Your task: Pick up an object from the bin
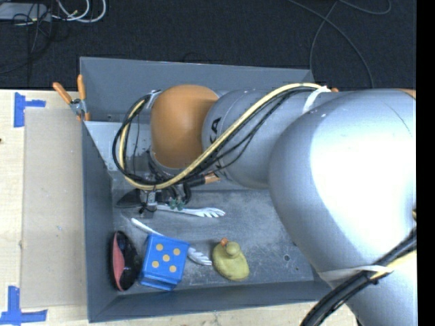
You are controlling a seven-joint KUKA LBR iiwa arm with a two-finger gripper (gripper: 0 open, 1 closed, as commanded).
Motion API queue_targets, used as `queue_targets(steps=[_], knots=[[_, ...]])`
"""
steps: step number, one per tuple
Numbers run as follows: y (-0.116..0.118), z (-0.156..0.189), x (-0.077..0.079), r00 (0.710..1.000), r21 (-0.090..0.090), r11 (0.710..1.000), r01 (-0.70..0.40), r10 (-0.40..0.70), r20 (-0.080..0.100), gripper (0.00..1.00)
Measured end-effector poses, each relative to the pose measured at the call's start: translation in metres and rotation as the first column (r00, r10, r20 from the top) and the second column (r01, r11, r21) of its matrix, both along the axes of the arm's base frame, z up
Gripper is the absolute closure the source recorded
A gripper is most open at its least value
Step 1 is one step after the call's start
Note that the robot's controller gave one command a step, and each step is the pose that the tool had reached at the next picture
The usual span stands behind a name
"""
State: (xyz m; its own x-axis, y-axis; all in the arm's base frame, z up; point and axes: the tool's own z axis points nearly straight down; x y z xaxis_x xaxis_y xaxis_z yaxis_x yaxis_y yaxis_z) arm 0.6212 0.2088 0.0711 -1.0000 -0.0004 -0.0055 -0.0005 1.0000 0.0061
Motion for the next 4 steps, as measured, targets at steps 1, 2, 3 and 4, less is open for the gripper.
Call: queue_targets(steps=[1, 2, 3, 4], knots=[[0.000, 0.000, 0.000, 1.000, 0.000, 1.000, 0.001, -0.001, 0.000, 1.00], [0.000, 0.011, -0.001, 1.000, -0.001, 1.000, 0.001, -0.001, -0.003, 1.00], [-0.001, 0.055, -0.003, 1.000, -0.003, 1.000, 0.002, -0.002, -0.010, 1.00], [0.000, 0.087, -0.001, 1.000, 0.001, 1.000, 0.003, -0.003, -0.002, 1.00]])
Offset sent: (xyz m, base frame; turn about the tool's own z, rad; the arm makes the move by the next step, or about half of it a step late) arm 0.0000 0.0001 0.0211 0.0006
